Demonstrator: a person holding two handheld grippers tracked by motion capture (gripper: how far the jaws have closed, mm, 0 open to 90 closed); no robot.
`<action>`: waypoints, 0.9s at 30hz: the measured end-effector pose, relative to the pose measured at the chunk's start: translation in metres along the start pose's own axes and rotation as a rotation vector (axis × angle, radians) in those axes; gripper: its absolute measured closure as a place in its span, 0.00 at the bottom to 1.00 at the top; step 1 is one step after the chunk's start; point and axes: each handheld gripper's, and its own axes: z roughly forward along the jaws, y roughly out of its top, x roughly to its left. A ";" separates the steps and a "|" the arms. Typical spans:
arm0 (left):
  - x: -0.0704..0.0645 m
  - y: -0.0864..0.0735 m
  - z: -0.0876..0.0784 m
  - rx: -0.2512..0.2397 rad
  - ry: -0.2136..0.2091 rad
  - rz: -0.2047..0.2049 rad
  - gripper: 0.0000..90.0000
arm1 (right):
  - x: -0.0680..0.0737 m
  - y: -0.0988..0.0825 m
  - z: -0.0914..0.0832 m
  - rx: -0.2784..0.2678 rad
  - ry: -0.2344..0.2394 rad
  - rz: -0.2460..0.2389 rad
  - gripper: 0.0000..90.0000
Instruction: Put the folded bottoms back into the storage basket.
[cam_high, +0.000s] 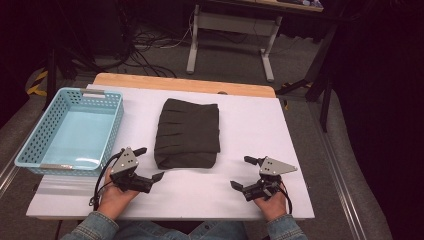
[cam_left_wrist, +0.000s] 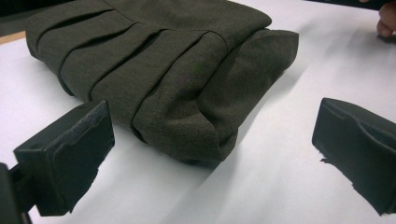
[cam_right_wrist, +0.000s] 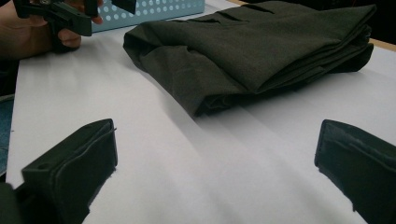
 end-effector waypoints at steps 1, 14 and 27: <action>0.000 0.000 0.000 0.003 -0.002 0.001 0.00 | 0.000 0.000 0.000 -0.001 0.001 0.000 0.00; -0.006 0.016 -0.001 0.027 -0.009 0.002 0.00 | -0.001 0.000 0.001 -0.004 0.005 0.007 0.00; 0.002 0.042 0.002 0.033 0.005 -0.008 0.00 | 0.000 0.000 0.003 0.005 0.008 0.006 0.00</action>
